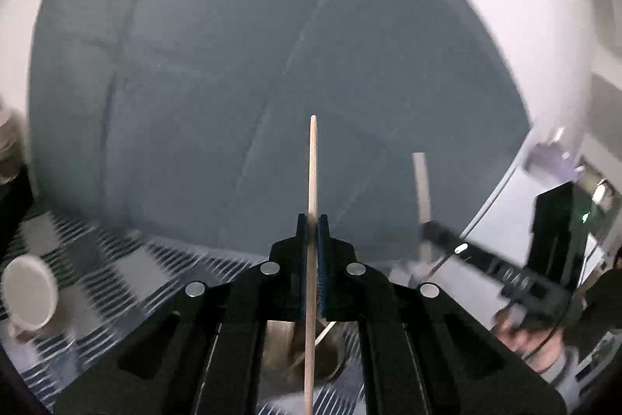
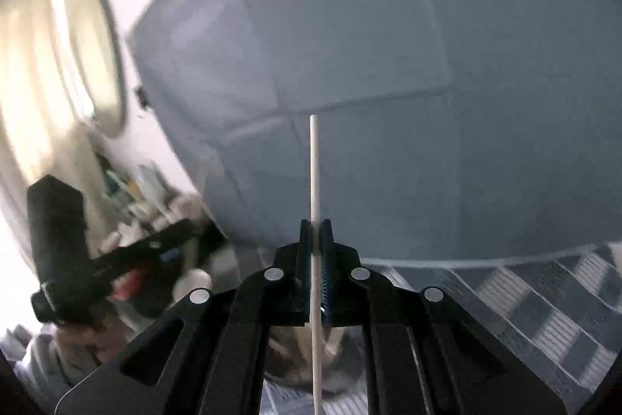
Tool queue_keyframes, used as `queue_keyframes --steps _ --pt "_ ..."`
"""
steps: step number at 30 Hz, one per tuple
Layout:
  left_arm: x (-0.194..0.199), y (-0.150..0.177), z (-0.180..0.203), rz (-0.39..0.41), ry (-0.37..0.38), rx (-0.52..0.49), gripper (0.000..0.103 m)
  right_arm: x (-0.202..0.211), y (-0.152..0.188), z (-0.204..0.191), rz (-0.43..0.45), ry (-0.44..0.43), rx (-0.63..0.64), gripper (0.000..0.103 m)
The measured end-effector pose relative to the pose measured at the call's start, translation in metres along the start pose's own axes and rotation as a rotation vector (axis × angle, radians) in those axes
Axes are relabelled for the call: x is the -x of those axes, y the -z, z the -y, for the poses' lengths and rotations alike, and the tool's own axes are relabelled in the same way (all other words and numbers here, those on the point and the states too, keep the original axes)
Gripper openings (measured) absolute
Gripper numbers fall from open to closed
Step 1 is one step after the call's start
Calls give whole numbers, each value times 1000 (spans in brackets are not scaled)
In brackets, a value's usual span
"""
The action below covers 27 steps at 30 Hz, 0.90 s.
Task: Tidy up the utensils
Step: 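Lift both sticks over the black holder and open both grippers to drop them in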
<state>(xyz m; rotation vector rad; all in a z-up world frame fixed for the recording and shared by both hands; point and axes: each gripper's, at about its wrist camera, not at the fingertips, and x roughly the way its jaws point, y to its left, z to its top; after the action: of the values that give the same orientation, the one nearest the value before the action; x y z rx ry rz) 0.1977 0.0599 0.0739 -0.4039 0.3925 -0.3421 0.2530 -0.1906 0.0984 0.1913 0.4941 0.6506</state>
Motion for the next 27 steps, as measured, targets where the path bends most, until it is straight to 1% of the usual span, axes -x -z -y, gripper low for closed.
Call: queue_keyframes --steps 1,3,5,6,7,10,12,13,15,17,18,19,21,22,23,24,25,26,27 --pt "-2 -1 2 28 -1 -9 5 -6 1 -4 13 -38 4 5" --pt "-11 4 5 93 -12 -25 5 -14 6 -9 55 -81 12 5" --pt "-21 12 4 113 -34 -35 5 -25 13 -9 82 -110 8 5" --pt "-25 16 3 118 -29 -35 5 -32 20 -9 103 -130 6 5" --pt "-32 22 1 121 -36 -40 5 -37 25 -7 111 -129 6 5" --pt "-48 40 -2 116 -41 -63 5 -53 45 2 108 -125 -16 5" --pt "-59 53 -4 92 -38 -77 5 -60 60 13 92 -118 -38 5" --pt "-60 61 -5 81 -51 -94 5 -62 66 14 81 -114 -43 5" --pt "-63 71 -9 42 -37 -100 5 -63 77 19 68 -92 -35 5" --pt "-61 77 -8 37 -38 -117 5 -61 84 24 62 -85 -31 5" --pt "-59 79 -7 39 -44 -127 5 -59 86 25 61 -79 -26 7" --pt "-58 80 -8 35 -45 -130 9 -57 87 24 68 -62 -21 9" --pt "-53 78 -6 26 -62 -160 28 -52 88 23 82 -41 -12 9" --pt "-51 79 -6 33 -73 -175 41 -49 86 24 85 -29 -11 10" --pt "-46 78 -5 53 -92 -196 44 -47 83 24 85 -9 -9 11" --pt "-43 76 -4 60 -102 -201 50 -45 82 26 88 4 -6 22" --pt "-40 71 -6 58 -107 -195 60 -41 80 26 97 33 -3 42" --pt "-37 68 -8 60 -110 -186 69 -36 77 24 121 70 5 49" --pt "-33 64 -10 69 -120 -180 73 -32 75 25 136 91 10 56"
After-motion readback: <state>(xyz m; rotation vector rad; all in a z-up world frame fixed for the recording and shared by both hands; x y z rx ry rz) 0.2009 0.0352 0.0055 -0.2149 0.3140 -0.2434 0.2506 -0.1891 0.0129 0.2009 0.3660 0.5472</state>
